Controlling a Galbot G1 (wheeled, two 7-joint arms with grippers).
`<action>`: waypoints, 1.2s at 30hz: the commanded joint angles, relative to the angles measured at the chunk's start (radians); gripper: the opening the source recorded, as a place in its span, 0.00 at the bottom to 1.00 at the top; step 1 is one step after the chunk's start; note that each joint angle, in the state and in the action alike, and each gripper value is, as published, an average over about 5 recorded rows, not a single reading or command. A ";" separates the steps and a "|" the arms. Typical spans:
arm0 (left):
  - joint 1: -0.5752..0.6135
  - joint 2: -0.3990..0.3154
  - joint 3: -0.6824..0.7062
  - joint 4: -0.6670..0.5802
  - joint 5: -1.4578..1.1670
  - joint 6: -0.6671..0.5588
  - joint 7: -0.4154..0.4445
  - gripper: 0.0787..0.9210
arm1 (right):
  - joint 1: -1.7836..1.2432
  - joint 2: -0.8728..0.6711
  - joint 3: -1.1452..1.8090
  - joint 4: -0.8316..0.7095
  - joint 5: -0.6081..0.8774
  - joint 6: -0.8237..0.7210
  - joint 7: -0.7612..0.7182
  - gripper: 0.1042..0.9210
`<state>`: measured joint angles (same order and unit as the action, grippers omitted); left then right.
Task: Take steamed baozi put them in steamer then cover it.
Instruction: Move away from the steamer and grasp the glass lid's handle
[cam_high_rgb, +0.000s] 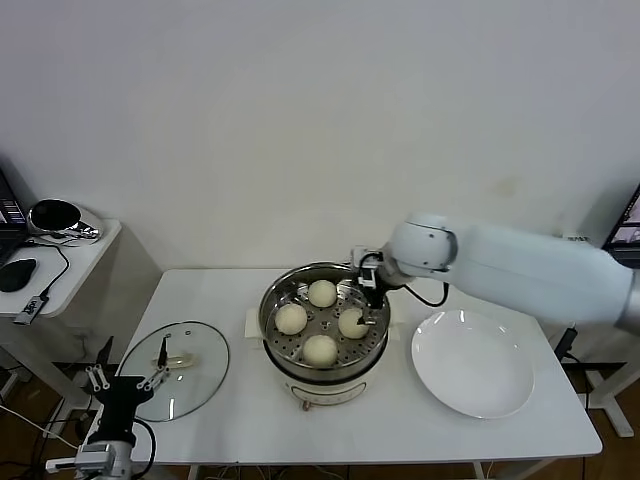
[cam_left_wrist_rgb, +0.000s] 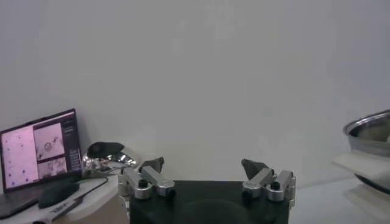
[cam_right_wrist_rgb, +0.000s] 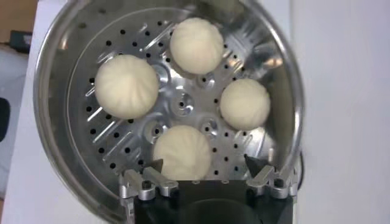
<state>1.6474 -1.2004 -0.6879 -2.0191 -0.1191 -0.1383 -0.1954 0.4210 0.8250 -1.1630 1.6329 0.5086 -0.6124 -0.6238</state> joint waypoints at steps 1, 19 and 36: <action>-0.001 -0.003 0.004 0.001 0.003 0.002 -0.003 0.88 | -0.648 -0.259 0.584 0.133 -0.015 0.375 0.463 0.88; -0.018 -0.086 0.107 0.053 0.319 -0.014 -0.149 0.88 | -1.657 0.454 1.790 0.059 -0.609 1.000 0.516 0.88; -0.012 0.111 -0.043 0.228 0.927 0.077 -0.054 0.88 | -1.926 0.590 2.140 0.242 -0.372 0.774 0.539 0.88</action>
<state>1.6354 -1.2334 -0.6573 -1.8948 0.4113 -0.1387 -0.3133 -1.3587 1.2933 0.6863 1.7888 0.0532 0.2291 -0.1315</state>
